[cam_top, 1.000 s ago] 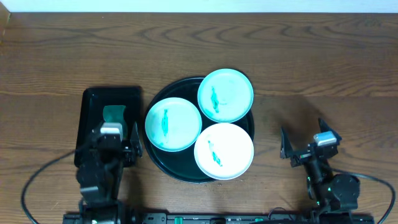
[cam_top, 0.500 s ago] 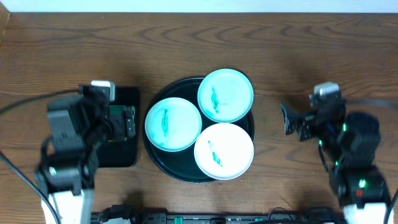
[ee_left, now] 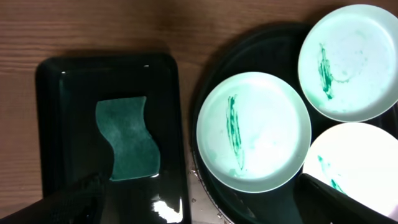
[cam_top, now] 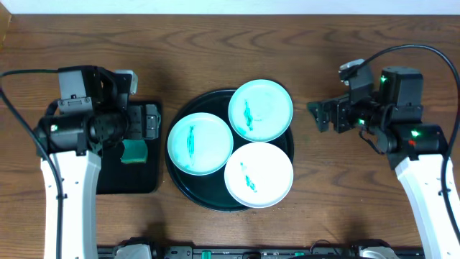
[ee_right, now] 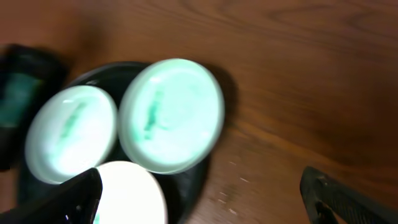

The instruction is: Clean dirty plates on tray and stack at the side

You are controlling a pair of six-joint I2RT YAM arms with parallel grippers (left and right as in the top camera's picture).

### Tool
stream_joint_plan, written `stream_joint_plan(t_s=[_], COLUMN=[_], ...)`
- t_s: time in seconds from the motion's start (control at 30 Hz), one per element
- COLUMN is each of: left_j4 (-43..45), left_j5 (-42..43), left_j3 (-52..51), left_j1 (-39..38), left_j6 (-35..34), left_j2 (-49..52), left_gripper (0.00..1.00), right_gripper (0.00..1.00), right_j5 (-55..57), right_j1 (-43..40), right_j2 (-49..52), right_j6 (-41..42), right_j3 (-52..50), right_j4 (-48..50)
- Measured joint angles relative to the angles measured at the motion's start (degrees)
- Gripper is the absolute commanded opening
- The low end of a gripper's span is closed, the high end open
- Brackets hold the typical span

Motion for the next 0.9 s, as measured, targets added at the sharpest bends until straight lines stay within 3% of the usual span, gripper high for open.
stream_joint_plan(t_s=[0.17, 0.4, 0.5, 0.67, 0.83, 0.87, 0.9], left_j4=[0.04, 3.30, 3.15, 2.80, 2.82, 2.84, 2.84], left_j5=[0.20, 0.20, 0.15, -2.95, -10.03, -10.88, -11.43], left_j3=[0.00, 0.00, 0.00, 0.02, 0.02, 0.02, 0.02], left_j1=[0.00, 0.00, 0.00, -0.04, -0.04, -0.04, -0.04], left_j6=[-0.02, -0.02, -0.02, -0.85, -4.76, -5.18, -5.44], left_j2=[0.09, 0.11, 0.11, 0.11, 0.11, 0.11, 0.11], left_gripper=[0.96, 0.96, 0.96, 0.96, 0.96, 0.96, 0.96], right_gripper=[0.99, 0.99, 0.99, 0.99, 0.99, 0.93, 0.80], right_j5=[-9.14, -5.07, -1.42, 5.68, 10.12, 10.54, 10.91], right_j1=[1.95, 10.73, 15.93, 24.06, 28.98, 29.66, 30.32], right_j2=[1.27, 7.26, 13.70, 28.37, 38.03, 39.19, 40.22], right_j6=[2.40, 14.01, 18.82, 22.73, 23.96, 24.26, 24.50], right_j3=[0.02, 1.29, 7.26, 25.53, 34.03, 34.12, 34.12], right_j4=[6.23, 7.26, 2.54, -13.11, -15.61, -15.54, -15.65])
